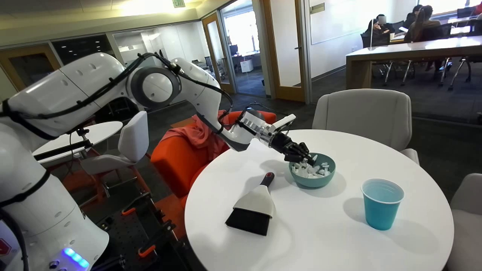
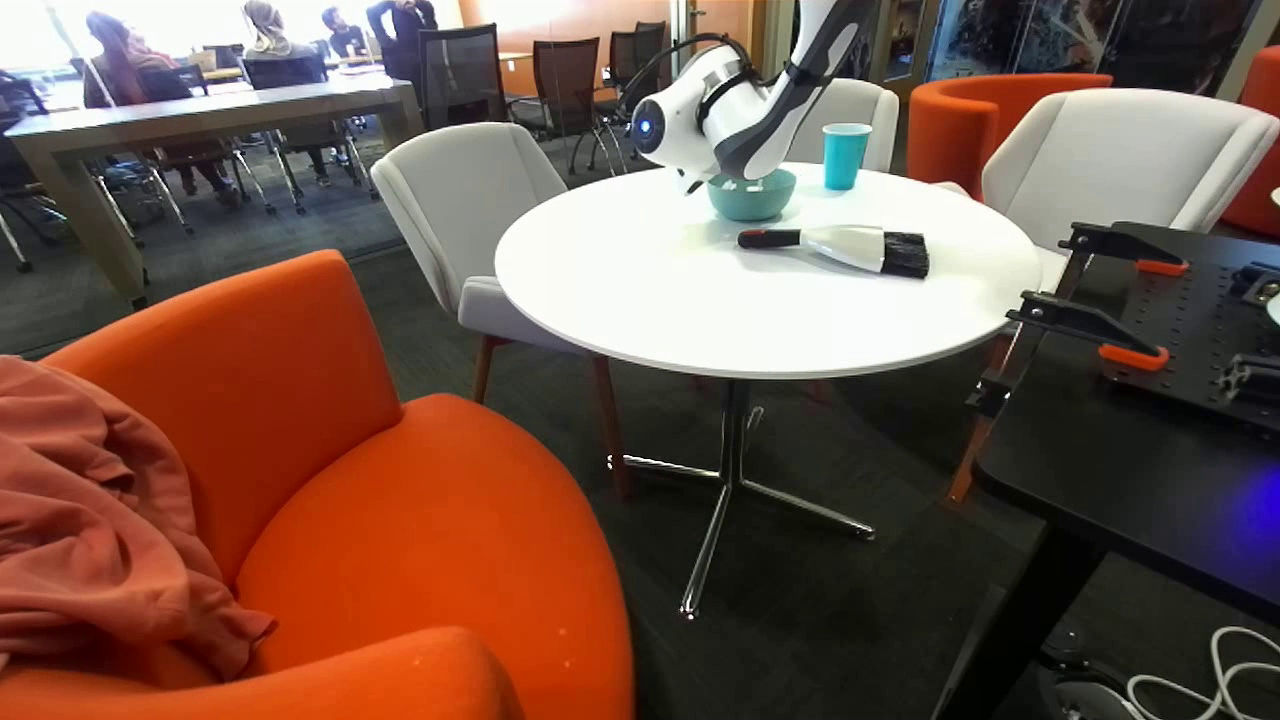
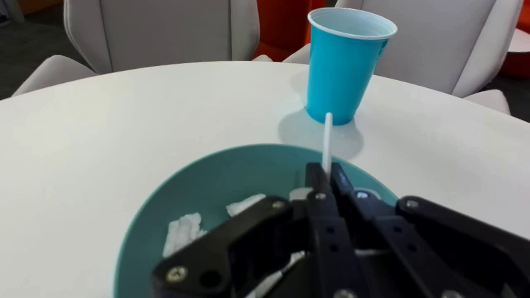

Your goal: Pour the contents of the cup into the bowl then use the spoon to mix them

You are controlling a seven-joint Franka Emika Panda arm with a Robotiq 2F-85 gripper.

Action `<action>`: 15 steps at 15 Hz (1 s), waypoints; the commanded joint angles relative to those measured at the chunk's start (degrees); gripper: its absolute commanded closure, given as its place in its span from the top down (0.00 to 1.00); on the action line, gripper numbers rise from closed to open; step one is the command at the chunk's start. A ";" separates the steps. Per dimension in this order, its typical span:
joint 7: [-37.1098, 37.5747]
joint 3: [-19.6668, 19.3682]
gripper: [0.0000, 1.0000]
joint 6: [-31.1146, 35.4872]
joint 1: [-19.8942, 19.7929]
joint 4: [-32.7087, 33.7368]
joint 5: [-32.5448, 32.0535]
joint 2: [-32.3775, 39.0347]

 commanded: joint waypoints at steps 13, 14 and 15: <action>15.76 -4.67 0.04 -1.88 0.28 -0.79 0.20 -0.78; 16.93 -4.86 0.04 -2.03 0.40 -0.33 0.03 -0.47; 17.92 -5.03 0.04 -2.34 0.55 0.29 -0.09 -0.07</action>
